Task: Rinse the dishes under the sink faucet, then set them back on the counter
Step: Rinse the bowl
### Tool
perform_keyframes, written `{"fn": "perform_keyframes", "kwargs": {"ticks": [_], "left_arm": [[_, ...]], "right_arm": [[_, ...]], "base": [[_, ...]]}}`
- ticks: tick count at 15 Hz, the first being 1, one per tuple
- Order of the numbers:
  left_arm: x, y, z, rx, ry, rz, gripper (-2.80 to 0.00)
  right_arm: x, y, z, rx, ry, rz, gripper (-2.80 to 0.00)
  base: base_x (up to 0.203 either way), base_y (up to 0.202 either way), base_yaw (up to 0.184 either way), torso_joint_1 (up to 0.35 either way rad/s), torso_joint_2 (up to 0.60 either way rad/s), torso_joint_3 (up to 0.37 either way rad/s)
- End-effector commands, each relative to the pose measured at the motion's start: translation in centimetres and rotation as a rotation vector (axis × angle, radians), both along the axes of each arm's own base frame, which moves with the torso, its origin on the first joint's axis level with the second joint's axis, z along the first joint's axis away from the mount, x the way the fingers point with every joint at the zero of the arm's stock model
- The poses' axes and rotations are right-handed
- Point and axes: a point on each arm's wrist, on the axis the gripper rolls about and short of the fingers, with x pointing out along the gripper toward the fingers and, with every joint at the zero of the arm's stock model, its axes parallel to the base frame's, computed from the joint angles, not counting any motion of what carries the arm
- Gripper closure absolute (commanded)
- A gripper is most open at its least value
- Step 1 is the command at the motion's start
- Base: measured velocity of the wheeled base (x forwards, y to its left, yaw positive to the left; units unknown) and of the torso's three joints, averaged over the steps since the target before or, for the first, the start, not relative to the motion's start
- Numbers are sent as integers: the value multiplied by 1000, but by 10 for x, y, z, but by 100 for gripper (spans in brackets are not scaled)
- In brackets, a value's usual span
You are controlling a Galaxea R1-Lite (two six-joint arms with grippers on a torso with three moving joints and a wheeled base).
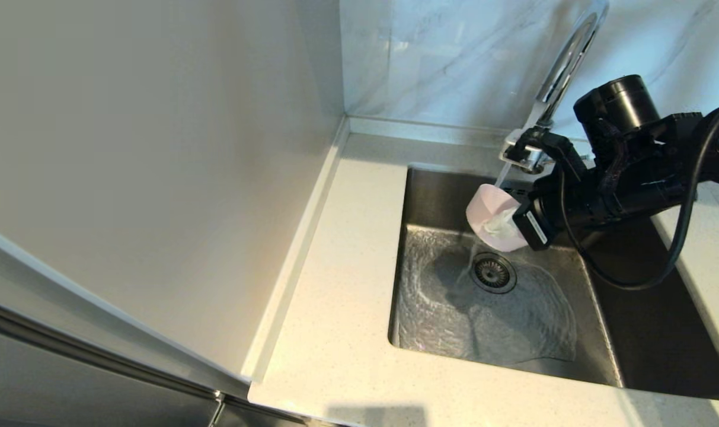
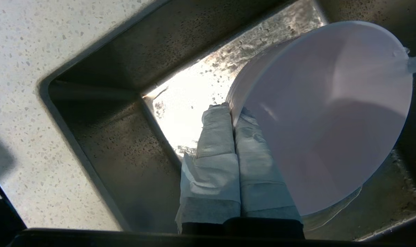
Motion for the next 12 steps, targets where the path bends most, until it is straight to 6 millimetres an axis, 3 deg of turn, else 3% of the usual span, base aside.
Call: {"fn": "perform_keyframes", "kwargs": {"ticks": [1,7,9,12], "left_arm": [[0,0,0,0,0,1,0],[0,0,0,0,0,1,0],[0,0,0,0,0,1,0],[0,0,0,0,0,1,0]], "right_arm": [[5,2,-3,-1,6,1,0],[6,-7,-2,-8,13,-80,0],[2,-25,1,-6,12,-134,0],[-10,-71,-2,19,55,-285,0]], "base": [[0,0,0,0,0,0],[0,0,0,0,0,0],[0,0,0,0,0,0],[0,0,0,0,0,0]]}}
